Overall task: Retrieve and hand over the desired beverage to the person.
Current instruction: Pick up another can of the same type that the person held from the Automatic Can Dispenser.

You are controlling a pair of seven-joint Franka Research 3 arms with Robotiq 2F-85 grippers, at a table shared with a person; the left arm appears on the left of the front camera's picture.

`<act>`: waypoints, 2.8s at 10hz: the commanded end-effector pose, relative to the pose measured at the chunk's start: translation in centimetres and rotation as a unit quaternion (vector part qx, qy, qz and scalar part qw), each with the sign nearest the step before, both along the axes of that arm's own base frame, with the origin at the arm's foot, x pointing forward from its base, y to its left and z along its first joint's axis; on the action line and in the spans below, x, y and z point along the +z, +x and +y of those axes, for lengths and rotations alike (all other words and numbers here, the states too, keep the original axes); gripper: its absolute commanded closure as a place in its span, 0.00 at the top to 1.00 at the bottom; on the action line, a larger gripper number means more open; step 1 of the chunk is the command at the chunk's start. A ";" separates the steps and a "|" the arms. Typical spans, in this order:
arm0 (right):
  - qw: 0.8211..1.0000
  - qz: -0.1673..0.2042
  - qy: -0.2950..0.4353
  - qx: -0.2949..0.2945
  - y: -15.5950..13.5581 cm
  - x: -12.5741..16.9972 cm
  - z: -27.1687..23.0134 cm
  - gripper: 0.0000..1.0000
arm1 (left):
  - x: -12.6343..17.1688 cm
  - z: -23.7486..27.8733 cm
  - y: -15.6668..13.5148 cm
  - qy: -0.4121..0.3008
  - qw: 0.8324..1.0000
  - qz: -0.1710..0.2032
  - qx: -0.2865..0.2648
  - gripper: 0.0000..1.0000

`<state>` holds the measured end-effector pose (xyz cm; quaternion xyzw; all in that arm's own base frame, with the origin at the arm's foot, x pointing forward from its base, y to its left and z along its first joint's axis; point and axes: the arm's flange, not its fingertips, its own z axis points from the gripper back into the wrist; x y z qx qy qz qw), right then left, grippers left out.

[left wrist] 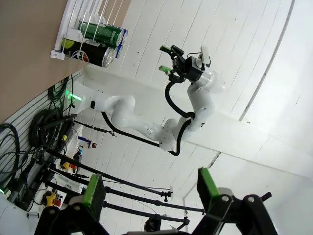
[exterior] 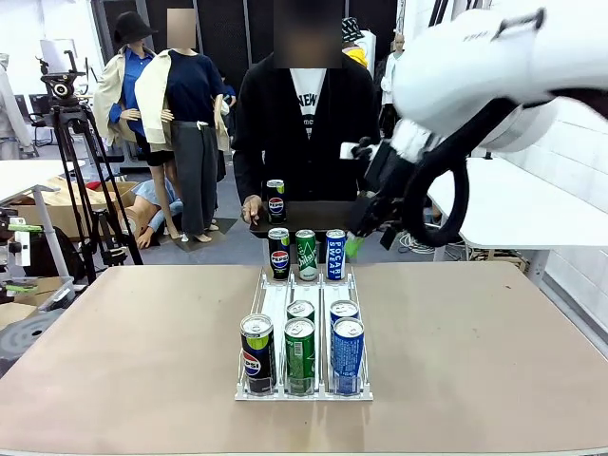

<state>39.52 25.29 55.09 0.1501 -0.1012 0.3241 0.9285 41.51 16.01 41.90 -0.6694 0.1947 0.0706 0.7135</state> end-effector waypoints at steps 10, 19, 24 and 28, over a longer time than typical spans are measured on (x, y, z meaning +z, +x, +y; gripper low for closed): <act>0.990 -0.030 -0.117 -0.068 -2.9 -8.8 4.2 1.00 | 0.3 0.0 0.2 -0.006 1.000 -0.006 0.006 1.00; 0.991 0.000 -0.116 -0.067 -2.6 -13.2 6.5 1.00 | 0.3 0.0 0.2 -0.006 1.000 -0.006 0.006 1.00; 0.991 0.013 -0.126 -0.053 -2.6 -14.5 7.2 1.00 | 0.3 0.0 0.2 -0.006 1.000 -0.006 0.006 1.00; 0.990 0.021 -0.131 -0.039 -2.5 -14.9 7.2 0.69 | 0.3 0.0 0.2 -0.006 1.000 -0.006 0.006 1.00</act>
